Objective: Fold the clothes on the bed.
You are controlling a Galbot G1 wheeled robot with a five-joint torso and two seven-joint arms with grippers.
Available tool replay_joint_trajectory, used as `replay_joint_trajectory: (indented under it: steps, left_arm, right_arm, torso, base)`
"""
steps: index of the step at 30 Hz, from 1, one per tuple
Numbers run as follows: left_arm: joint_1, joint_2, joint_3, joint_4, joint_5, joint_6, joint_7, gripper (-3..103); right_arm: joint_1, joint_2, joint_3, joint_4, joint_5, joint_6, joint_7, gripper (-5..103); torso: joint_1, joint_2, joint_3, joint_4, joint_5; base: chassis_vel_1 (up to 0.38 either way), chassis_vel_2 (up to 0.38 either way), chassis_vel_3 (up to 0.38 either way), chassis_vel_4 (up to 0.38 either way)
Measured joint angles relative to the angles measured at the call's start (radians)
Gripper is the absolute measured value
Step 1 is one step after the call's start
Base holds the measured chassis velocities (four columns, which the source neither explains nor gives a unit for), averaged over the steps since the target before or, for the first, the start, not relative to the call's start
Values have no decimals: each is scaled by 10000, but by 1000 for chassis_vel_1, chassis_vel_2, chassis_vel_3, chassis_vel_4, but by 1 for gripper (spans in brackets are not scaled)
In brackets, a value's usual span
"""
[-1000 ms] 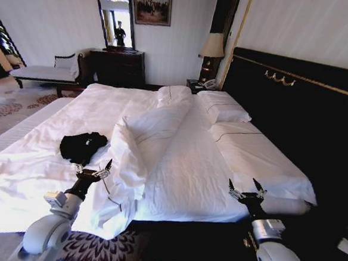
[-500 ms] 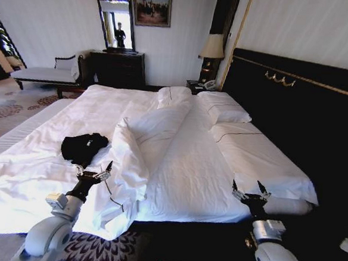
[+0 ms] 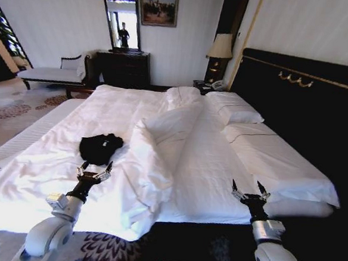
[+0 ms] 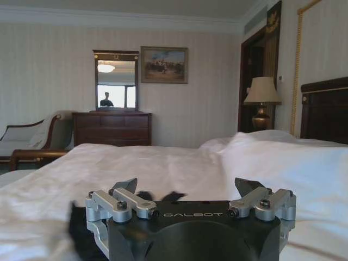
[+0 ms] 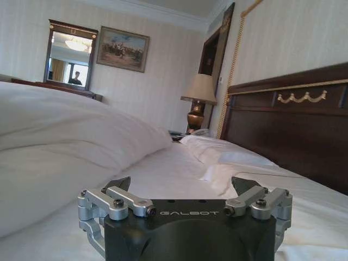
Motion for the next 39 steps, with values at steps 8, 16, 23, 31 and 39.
replay_joint_trajectory:
  steps: [8,16,23,31,39]
  left_arm:
    - [23,-40,25,19,-6,2,-4,100]
    - [41,-32,18,11,-16,2,-10,100]
    - [115,-64,14,-38,6,2,-18,100]
    - [324,-102,-62,-97,40,-22,0,100]
    - [482,-141,-151,-155,71,-21,-38,100]
  right_arm:
    - [-5,10,-2,-16,-1,3,8,100]
    - [-19,0,-2,86,74,4,-14,100]
    - [-18,-142,44,662,1156,-37,-40,100]
    - [363,-1073,281,1836,5334,-1361,35,100]
    - [1172,-2189,229,2225,7507,-2597,83,100]
  torso:
    - [1,-1,1,2,1]
    - [3,-2,1,3,-1]
    - [1,-2,1,1,7]
    - [1,-2,2,1,0]
    - [2,-2,2,2,4]
  base:
    - [281,290,-286,-297]
    - [211,238,-221,-239]
    - [42,38,-32,-32]
    - [-31,-16,15,10]
    - [0,0,0,0]
